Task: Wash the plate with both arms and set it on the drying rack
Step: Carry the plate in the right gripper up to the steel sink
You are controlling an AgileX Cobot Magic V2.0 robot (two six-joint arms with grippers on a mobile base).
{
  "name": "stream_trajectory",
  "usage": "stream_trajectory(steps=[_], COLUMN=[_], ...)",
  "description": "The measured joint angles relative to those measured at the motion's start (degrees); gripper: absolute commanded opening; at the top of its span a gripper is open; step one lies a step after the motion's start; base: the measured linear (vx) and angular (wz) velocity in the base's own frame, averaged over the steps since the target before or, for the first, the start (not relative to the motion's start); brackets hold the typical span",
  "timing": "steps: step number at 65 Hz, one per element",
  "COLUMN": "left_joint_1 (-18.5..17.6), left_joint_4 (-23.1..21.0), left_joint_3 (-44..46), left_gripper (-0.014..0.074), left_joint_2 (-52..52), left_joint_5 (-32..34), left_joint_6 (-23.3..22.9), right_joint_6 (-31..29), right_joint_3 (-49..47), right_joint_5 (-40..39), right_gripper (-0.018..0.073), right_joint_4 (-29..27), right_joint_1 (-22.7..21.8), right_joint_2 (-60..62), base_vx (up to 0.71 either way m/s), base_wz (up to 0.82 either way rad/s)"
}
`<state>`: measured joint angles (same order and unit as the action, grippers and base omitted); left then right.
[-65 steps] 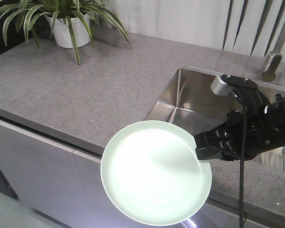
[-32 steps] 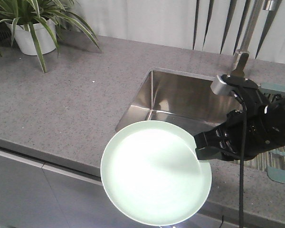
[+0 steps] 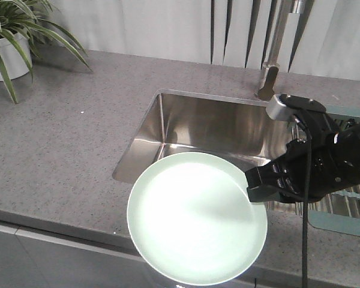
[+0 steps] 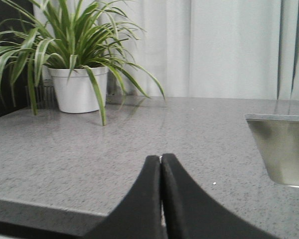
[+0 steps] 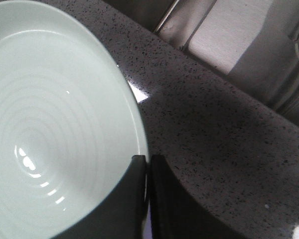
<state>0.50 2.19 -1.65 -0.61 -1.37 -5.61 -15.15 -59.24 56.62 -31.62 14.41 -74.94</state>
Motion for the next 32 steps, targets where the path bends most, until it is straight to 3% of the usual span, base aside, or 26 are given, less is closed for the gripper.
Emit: stream_trajectory(steps=[32], left_joint_1=[0.00], left_joint_4=[0.00], left_joint_3=[0.00], left_gripper=[-0.0006], left_joint_2=[0.00], left_joint_5=[0.00], left_joint_6=[0.00], right_joint_6=[0.00], right_joint_3=[0.00], right_joint_5=[0.00], right_gripper=[-0.0001], right_joint_4=[0.00], right_joint_1=[0.00], right_joint_2=[0.00], base_vx=[0.05], base_wz=[-0.18])
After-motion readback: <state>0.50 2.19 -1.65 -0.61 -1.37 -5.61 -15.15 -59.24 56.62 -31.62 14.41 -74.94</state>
